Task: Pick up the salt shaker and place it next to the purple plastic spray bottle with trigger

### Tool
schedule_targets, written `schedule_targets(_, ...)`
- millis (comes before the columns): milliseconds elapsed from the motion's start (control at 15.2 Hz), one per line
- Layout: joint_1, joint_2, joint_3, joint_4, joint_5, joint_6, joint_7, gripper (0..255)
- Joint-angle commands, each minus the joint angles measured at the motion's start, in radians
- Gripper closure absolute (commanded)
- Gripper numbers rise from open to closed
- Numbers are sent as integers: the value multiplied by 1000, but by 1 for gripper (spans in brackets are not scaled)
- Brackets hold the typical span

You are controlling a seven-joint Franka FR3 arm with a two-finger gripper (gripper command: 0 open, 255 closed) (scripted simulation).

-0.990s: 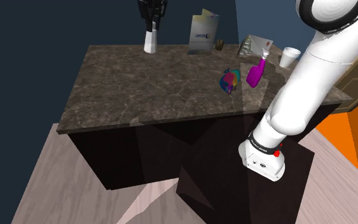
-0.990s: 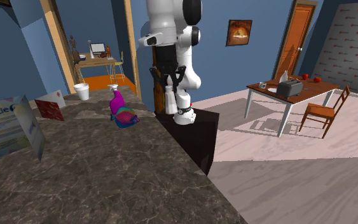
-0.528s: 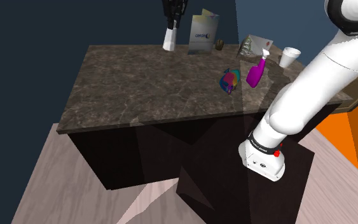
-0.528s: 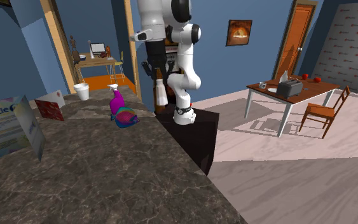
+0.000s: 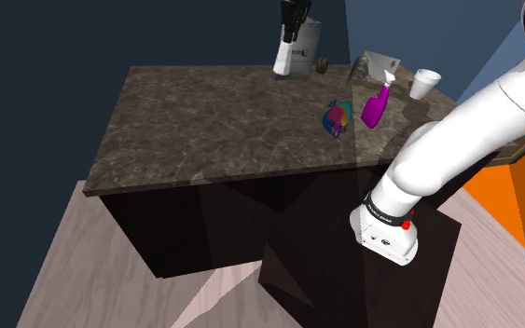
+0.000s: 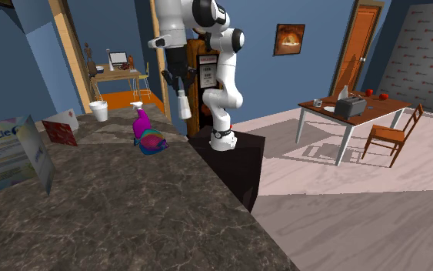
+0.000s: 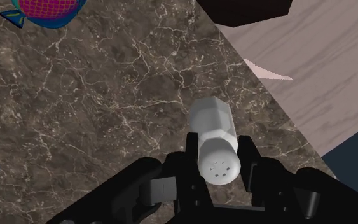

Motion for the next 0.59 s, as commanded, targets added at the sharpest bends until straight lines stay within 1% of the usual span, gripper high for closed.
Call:
schedule_targets(0, -18, -40, -32, -41, -12, -3, -49, 255)
schedule_targets(528, -81, -162, -154, -134, -79, -41, -219, 255)
